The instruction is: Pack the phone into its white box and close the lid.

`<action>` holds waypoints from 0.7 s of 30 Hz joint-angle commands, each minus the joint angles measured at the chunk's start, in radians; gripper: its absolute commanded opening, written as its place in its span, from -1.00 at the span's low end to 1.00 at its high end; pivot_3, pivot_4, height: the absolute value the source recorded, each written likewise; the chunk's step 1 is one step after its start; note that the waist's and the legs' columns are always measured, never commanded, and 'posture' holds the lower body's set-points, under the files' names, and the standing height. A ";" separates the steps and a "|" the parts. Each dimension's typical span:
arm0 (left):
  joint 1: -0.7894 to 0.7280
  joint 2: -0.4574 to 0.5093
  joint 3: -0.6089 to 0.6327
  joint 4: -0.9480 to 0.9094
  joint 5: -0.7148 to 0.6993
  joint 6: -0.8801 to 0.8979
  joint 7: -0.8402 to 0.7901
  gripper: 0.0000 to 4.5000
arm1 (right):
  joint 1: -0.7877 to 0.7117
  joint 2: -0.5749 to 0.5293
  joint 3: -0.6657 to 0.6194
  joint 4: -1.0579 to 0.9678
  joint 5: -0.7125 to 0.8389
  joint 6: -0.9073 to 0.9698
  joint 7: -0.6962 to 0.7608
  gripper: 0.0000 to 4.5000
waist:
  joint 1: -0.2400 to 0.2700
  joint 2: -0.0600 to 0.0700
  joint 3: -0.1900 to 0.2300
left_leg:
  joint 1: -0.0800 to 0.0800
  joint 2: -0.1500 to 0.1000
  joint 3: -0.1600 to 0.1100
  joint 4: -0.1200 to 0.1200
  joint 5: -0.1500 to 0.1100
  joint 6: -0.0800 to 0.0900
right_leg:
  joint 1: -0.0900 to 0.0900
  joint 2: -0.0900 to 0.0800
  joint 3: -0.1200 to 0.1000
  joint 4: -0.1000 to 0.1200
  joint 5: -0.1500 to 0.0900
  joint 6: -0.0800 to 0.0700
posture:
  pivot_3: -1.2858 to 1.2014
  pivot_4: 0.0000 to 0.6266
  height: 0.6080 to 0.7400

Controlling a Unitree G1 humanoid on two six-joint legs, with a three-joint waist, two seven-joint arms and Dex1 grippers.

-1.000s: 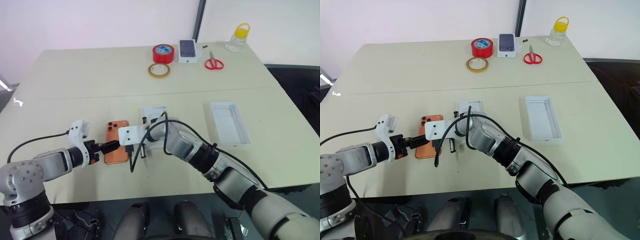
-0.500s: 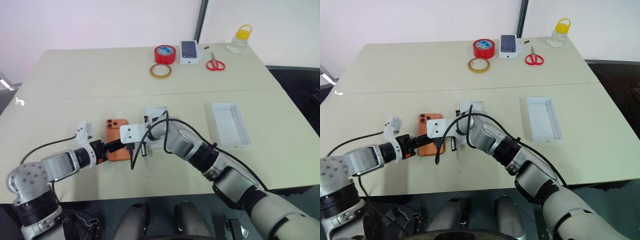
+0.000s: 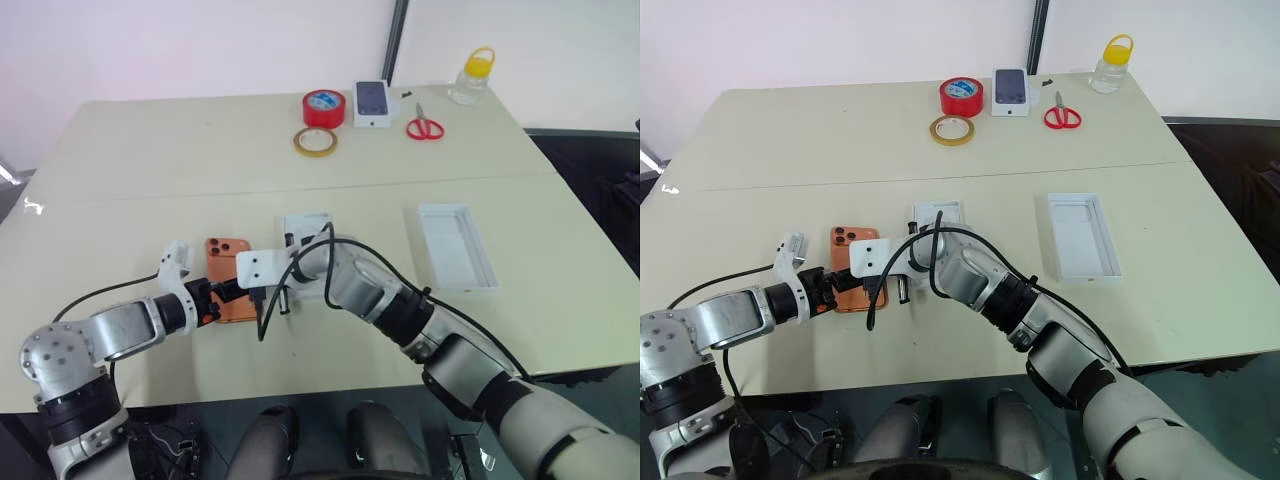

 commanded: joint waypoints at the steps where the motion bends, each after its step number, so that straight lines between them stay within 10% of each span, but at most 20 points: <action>1: 0.024 0.030 0.008 -0.009 -0.095 -0.056 0.049 0.04 | 0.003 0.013 0.002 -0.009 -0.001 -0.010 0.000 -1.00 | 0.001 0.000 0.000 | 0.000 0.000 0.000 0.000 0.000 0.000 | 0.000 0.000 0.000 0.000 0.000 0.000 | 0.03 -0.52 1.00; 14: 0.173 0.159 -0.116 -0.024 -0.416 -0.352 0.210 0.04 | 0.004 -0.009 -0.020 -0.047 0.003 -0.003 0.006 -1.00 | 0.005 0.000 0.000 | 0.000 0.000 0.000 0.000 0.000 0.000 | -0.001 0.000 0.000 -0.001 0.000 0.000 | 0.03 -0.52 1.00; 21: 0.218 0.214 -0.190 -0.039 -0.508 -0.475 0.225 -0.98 | 0.001 -0.047 -0.078 -0.130 0.011 0.038 -0.006 -1.00 | 0.009 0.001 0.001 | -0.001 0.000 0.000 0.000 0.000 0.000 | -0.001 0.000 0.000 -0.002 0.000 0.000 | 0.03 -0.52 1.00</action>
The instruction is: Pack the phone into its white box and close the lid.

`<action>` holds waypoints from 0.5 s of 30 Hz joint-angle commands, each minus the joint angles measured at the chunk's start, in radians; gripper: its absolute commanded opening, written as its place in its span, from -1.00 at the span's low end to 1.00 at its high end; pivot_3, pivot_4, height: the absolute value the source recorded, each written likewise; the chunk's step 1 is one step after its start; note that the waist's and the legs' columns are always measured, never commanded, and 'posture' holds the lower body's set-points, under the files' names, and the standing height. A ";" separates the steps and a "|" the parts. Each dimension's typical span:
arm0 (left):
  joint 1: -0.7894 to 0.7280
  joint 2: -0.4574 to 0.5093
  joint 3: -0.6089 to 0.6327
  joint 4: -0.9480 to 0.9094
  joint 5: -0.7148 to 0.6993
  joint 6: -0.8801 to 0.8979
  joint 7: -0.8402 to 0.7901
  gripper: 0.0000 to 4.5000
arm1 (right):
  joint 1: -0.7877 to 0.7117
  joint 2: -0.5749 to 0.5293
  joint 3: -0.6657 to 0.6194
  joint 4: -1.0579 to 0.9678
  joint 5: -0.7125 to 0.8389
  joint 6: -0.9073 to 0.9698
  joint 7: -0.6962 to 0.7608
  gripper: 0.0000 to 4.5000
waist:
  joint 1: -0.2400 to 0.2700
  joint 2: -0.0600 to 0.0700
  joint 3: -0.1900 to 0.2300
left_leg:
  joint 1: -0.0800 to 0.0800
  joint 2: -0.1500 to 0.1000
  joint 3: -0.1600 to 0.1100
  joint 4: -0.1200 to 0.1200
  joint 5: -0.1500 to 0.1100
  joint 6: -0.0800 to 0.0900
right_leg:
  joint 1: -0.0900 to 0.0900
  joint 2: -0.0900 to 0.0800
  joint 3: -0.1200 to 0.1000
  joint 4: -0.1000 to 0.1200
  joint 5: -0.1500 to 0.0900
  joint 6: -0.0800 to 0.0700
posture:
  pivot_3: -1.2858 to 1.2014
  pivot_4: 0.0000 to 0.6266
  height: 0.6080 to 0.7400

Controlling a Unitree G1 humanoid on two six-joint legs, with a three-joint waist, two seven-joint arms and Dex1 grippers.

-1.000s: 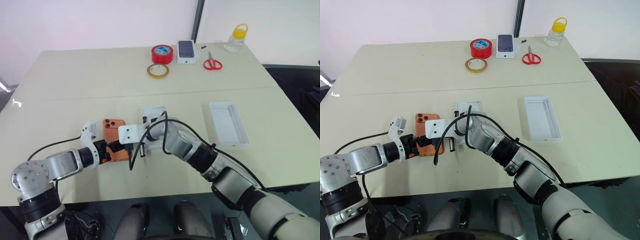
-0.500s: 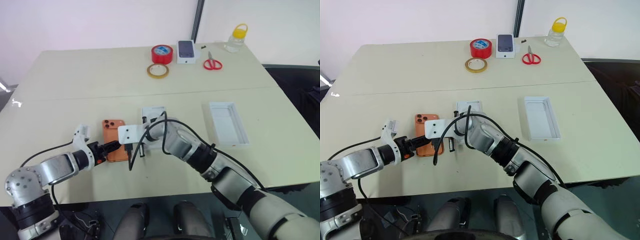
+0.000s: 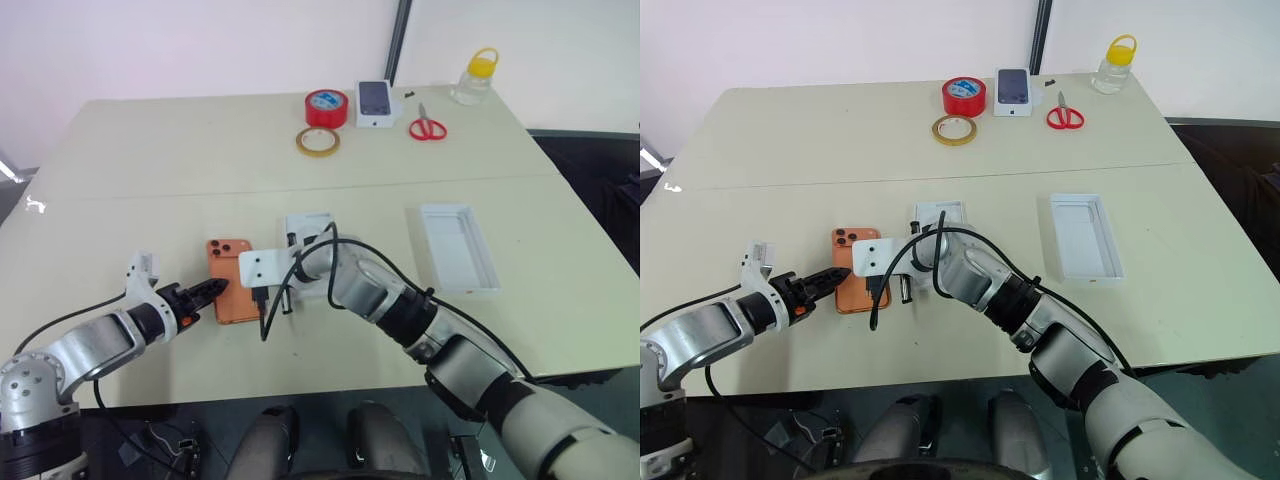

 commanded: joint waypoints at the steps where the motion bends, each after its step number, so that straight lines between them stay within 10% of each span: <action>1: 0.022 0.032 -0.031 -0.017 -0.046 -0.062 0.005 -0.98 | -0.017 -0.018 -0.066 -0.103 0.015 0.029 -0.005 -1.00 | -0.002 0.001 0.000 | 0.000 0.000 0.000 0.000 0.000 0.000 | 0.000 0.000 0.000 0.000 0.000 0.000 | 0.03 -0.52 1.00; 15: -0.236 -0.040 -0.188 -0.042 -0.106 -0.250 0.063 -0.98 | 0.098 -0.241 -0.409 -0.445 0.243 0.161 0.043 -1.00 | 0.030 -0.001 0.001 | -0.005 -0.002 0.000 0.001 -0.001 0.002 | 0.001 -0.002 0.000 -0.002 0.000 0.000 | 0.03 -0.52 1.00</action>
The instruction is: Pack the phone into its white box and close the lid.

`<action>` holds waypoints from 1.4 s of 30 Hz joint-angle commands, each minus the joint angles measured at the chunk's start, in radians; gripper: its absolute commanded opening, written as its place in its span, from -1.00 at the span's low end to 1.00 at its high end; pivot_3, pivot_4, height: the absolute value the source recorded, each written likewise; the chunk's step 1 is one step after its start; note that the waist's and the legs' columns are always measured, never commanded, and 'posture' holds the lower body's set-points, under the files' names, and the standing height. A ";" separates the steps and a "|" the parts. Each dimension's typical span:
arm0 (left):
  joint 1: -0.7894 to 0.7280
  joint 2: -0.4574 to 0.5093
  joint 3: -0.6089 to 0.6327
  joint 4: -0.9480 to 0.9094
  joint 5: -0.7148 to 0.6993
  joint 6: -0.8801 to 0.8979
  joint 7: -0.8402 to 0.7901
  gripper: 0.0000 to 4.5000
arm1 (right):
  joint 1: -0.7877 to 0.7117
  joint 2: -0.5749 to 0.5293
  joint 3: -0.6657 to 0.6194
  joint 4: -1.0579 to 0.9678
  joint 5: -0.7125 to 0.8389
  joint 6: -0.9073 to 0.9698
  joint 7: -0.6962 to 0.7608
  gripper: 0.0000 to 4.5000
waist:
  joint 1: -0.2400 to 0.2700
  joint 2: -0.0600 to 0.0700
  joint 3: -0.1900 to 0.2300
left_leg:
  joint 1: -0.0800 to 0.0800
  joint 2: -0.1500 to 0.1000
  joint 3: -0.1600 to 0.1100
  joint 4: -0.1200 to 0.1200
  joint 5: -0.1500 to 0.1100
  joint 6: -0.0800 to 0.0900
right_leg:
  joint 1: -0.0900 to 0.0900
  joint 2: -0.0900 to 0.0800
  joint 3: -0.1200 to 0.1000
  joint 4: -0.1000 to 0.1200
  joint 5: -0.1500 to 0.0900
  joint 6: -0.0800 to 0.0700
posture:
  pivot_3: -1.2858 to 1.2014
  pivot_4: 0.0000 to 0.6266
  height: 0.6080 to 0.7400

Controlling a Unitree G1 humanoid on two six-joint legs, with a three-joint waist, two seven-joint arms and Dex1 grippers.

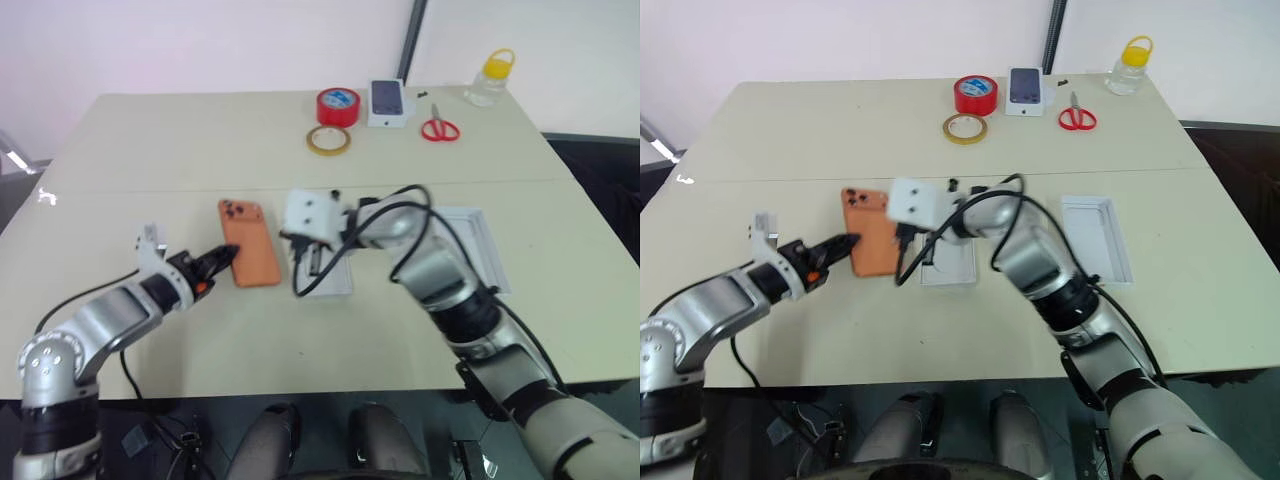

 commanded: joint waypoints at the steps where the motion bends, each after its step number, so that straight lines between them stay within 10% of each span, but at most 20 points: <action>1: -0.071 -0.024 -0.065 -0.022 -0.030 -0.024 0.020 -0.98 | 0.034 -0.058 -0.076 -0.048 0.062 -0.011 0.009 -1.00 | -0.004 0.000 0.000 | 0.000 0.000 0.000 0.000 0.000 0.000 | 0.000 0.000 0.000 0.000 0.000 0.000 | 0.03 -0.52 1.00; 18: -0.231 -0.159 -0.255 0.201 0.095 0.024 0.026 -0.98 | 0.152 -0.249 -0.142 -0.120 0.166 0.027 -0.043 -1.00 | -0.006 -0.001 0.001 | -0.001 0.001 0.001 0.000 0.000 0.000 | -0.002 0.001 0.001 0.002 0.000 0.000 | 0.03 -0.52 1.00; 27: -0.224 -0.182 -0.246 0.196 0.100 0.057 0.020 0.96 | 0.138 -0.268 -0.120 -0.093 0.167 0.004 -0.055 -1.00 | -0.007 -0.001 0.001 | -0.001 0.001 0.001 0.000 0.000 0.000 | -0.002 0.001 0.001 0.002 0.000 0.000 | 0.03 -0.52 1.00; 42: -0.243 -0.016 -0.240 0.087 0.087 0.122 0.009 0.98 | 0.118 -0.274 -0.097 -0.046 0.160 -0.025 -0.066 -1.00 | -0.009 -0.001 0.001 | -0.001 0.001 0.001 0.000 0.000 0.000 | -0.002 0.001 0.001 0.002 0.000 0.000 | 0.03 -0.52 1.00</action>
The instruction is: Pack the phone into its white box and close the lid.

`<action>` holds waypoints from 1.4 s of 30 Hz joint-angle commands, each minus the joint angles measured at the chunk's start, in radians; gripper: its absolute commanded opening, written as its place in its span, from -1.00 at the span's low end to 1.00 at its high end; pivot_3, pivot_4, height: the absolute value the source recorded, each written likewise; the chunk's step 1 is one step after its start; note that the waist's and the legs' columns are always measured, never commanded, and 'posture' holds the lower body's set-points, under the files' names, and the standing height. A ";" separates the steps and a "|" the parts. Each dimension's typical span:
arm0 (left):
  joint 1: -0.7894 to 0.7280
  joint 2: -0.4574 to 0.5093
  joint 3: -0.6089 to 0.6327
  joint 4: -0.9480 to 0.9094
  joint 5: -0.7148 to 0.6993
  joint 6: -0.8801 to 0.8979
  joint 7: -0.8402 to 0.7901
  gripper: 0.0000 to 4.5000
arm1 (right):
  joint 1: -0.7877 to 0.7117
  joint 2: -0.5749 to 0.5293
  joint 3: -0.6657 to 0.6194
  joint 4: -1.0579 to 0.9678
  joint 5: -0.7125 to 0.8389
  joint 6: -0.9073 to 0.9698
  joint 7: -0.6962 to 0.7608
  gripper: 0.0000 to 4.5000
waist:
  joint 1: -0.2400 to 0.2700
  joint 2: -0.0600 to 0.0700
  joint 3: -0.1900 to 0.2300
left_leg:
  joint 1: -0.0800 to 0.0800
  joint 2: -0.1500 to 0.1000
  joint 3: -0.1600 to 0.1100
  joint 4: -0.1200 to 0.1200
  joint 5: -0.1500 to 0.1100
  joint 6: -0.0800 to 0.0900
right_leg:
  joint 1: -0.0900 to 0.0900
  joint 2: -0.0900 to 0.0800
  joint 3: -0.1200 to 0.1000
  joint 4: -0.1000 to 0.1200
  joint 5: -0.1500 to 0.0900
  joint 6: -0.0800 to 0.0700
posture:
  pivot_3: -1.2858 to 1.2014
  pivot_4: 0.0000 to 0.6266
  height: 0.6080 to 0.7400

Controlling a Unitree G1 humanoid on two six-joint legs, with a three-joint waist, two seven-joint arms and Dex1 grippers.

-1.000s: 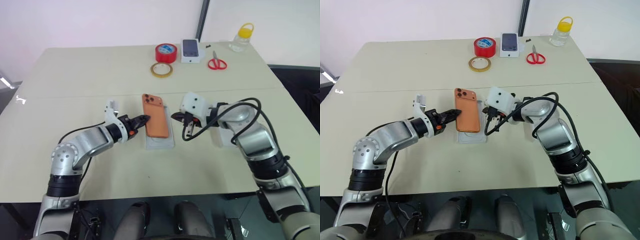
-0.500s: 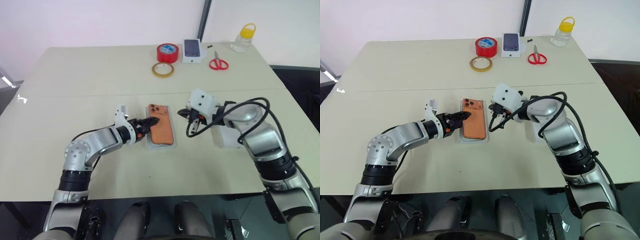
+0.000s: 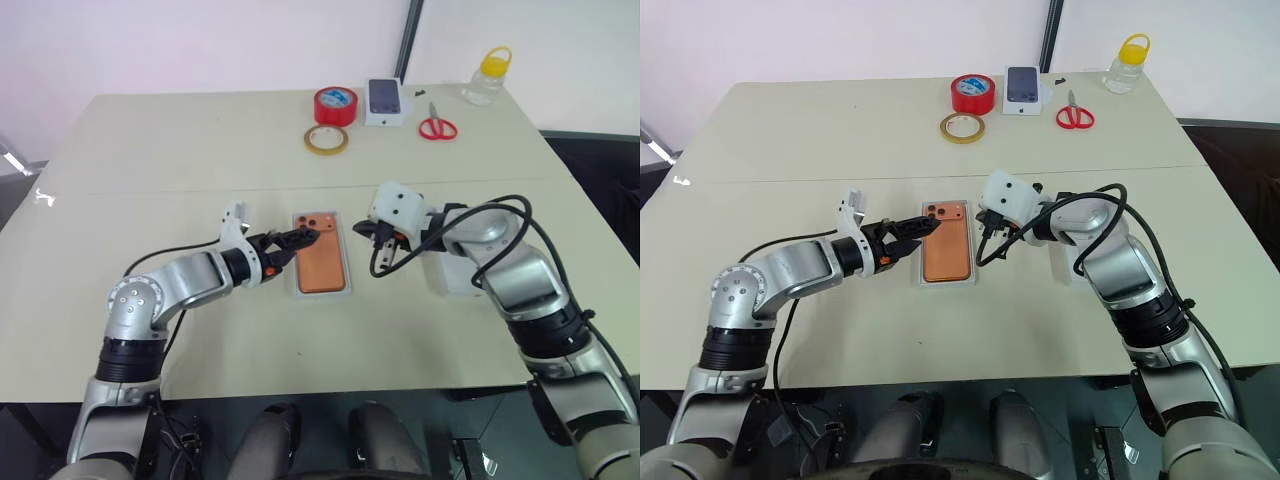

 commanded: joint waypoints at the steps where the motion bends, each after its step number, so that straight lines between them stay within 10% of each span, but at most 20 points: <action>1: -0.009 0.064 0.007 -0.053 0.058 0.026 -0.036 0.98 | -0.027 -0.006 -0.002 0.003 -0.009 -0.013 -0.019 -1.00 | -0.002 0.000 0.000 | 0.000 0.000 0.000 0.000 0.000 0.000 | 0.000 0.000 0.000 0.000 0.000 0.000 | 0.03 -0.52 1.00; 4: -0.005 0.132 -0.007 -0.085 0.249 0.029 -0.119 0.61 | -0.043 0.006 0.024 0.045 -0.037 0.012 -0.047 -1.00 | -0.002 0.000 0.000 | 0.000 0.000 0.000 0.000 0.000 0.000 | 0.000 0.000 0.000 0.000 0.000 0.000 | 0.03 -0.52 1.00; 11: -0.048 0.266 -0.157 -0.095 0.719 0.018 -0.391 -0.95 | -0.067 0.042 0.107 0.143 -0.104 0.054 -0.099 -1.00 | 0.000 0.001 0.001 | 0.000 0.000 0.000 -0.001 0.000 0.000 | 0.000 0.000 0.000 0.000 0.000 0.000 | 0.03 -0.52 1.00; 28: -0.216 0.075 -0.397 0.040 1.252 0.005 -0.825 -1.00 | -0.055 0.118 0.213 0.111 -0.177 0.085 -0.109 -1.00 | -0.002 0.001 0.001 | 0.000 0.000 0.000 -0.001 0.000 0.000 | 0.000 0.000 -0.001 -0.001 0.000 0.000 | 0.03 -0.52 1.00; 42: -0.304 -0.201 -0.530 0.063 1.408 0.034 -1.004 -1.00 | 0.112 -0.124 0.097 -0.154 -0.147 0.231 -0.029 -1.00 | 0.020 0.000 0.001 | -0.002 -0.002 -0.001 0.001 0.000 0.001 | 0.000 -0.001 -0.001 -0.001 0.000 0.001 | 0.03 -0.52 1.00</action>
